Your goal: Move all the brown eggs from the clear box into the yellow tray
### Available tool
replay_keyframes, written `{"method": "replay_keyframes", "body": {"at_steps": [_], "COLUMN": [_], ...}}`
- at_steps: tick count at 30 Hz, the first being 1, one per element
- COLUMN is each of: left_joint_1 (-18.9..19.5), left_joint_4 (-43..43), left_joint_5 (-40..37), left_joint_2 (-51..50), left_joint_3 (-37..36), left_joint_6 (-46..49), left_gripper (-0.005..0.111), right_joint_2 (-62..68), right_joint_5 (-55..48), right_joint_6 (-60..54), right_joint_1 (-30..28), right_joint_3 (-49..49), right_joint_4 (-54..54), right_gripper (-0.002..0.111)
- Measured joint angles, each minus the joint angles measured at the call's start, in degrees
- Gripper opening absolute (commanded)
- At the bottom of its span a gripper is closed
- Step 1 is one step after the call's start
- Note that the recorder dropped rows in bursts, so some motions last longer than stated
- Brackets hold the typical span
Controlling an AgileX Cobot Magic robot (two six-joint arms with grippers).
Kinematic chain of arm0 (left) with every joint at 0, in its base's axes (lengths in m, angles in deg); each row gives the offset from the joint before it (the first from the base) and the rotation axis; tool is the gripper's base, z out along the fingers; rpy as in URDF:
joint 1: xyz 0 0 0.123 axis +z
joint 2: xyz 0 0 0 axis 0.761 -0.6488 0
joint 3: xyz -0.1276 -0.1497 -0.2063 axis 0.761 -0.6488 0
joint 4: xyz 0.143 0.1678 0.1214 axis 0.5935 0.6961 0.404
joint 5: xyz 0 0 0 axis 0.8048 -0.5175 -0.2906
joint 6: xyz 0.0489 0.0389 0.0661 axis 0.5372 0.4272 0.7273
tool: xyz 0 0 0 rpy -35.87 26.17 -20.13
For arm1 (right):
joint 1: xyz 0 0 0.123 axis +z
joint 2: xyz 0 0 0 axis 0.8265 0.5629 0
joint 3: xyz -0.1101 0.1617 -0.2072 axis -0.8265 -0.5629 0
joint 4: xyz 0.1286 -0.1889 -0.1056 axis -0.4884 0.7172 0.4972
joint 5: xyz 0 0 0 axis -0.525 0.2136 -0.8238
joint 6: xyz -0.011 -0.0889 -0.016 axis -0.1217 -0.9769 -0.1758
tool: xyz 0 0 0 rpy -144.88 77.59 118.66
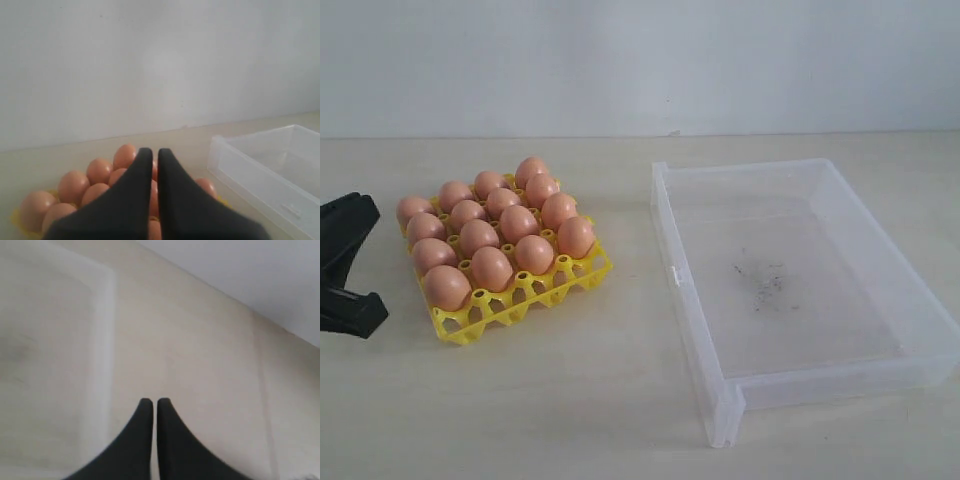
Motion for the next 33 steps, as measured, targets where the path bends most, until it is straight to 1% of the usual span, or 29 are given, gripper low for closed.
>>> {"method": "replay_keyframes", "body": {"at_steps": [3, 5, 7, 10, 13, 18, 20, 24, 28, 33], "left_joint_1": [0.0, 0.0, 0.0, 0.0, 0.0, 0.0, 0.0, 0.0, 0.0, 0.0], "left_joint_4": [2.4, 2.8, 3.4, 6.3, 11.5, 14.0, 14.0, 11.3, 8.1, 7.5], "left_joint_5": [-0.1, -0.1, 0.6, 1.2, 1.6, 1.6, -0.3, -7.6, -15.1, -17.6], "left_joint_2": [0.4, 1.6, 3.3, 6.8, 11.3, 18.7, 21.9, 27.7, 33.0, 37.6], "left_joint_3": [-1.2, -2.5, -3.2, -3.2, -3.3, -3.3, -3.3, -3.3, -3.3, -3.3], "left_joint_6": [-0.4, -0.4, -0.4, -0.4, -2.0, -6.2, -6.8, -7.6, -7.8, -6.9], "left_gripper": [0.004, 0.004, 0.004, 0.004, 0.004, 0.004, 0.004, 0.004, 0.004, 0.004], "right_joint_2": [-7.0, -12.0, -16.7, -22.2, -27.0, -35.5, -38.6, -42.3, -42.5, -42.5], "right_joint_5": [13.8, 18.2, 19.2, 16.8, 15.2, 19.2, 22.9, 29.7, 31.4, 31.8], "right_joint_6": [-1.7, -3.9, -7.6, -11.2, -12.1, -12.1, -11.0, -8.1, -6.7, -6.6], "right_joint_1": [0.0, 0.0, 0.0, 0.0, 0.0, 0.0, 0.0, 0.0, 0.0, 0.0], "right_joint_3": [-4.2, -6.7, -9.0, -11.7, -14.2, -20.0, -23.0, -29.5, -33.4, -34.2], "right_joint_4": [-5.2, -6.1, -6.3, -6.3, -6.6, -8.5, -9.1, -9.5, -9.7, -9.7], "right_gripper": [0.0, 0.0, 0.0, 0.0, 0.0, 0.0, 0.0, 0.0, 0.0, 0.0]}}
